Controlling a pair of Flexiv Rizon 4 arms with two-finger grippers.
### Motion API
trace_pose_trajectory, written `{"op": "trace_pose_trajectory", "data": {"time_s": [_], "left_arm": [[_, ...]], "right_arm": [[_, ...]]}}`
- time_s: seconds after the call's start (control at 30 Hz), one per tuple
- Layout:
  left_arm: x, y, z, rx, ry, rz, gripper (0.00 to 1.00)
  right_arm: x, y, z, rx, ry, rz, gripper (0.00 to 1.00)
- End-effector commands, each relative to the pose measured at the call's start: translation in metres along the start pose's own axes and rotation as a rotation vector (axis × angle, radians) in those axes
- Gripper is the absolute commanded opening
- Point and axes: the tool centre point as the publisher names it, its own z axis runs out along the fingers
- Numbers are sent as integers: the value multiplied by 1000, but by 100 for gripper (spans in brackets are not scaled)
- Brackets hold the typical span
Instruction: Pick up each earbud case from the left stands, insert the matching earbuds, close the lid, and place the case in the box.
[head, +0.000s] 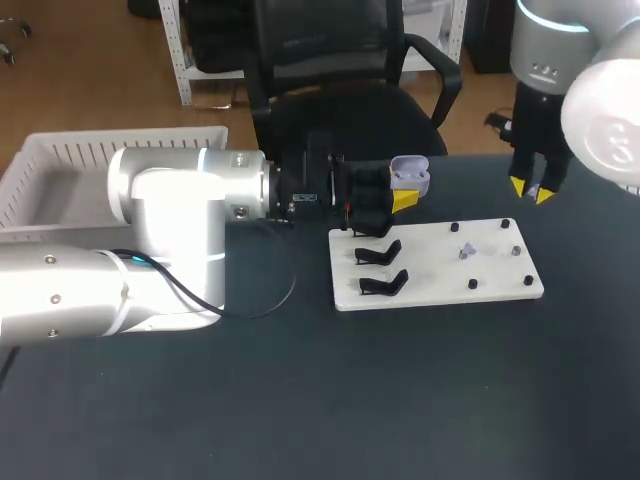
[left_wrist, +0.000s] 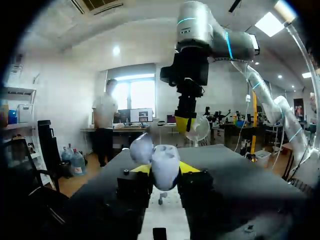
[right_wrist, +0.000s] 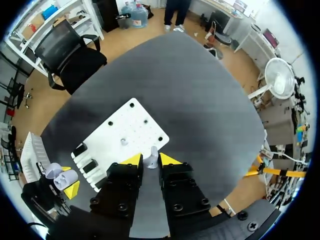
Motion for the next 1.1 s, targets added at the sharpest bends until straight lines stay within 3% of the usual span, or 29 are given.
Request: {"op": "trace_pose_trajectory", "data": {"time_s": [0.03,0.6,1.1], "left_arm": [[1,-2,0,-8,-6,5,0],[1,-2,0,-8,-6,5,0],[1,-2,0,-8,-6,5,0]], "right_arm": [[3,-5,0,-13,-14,4,0],[3,-5,0,-13,-14,4,0],[29,46,-36,-81,87,56,0]]}}
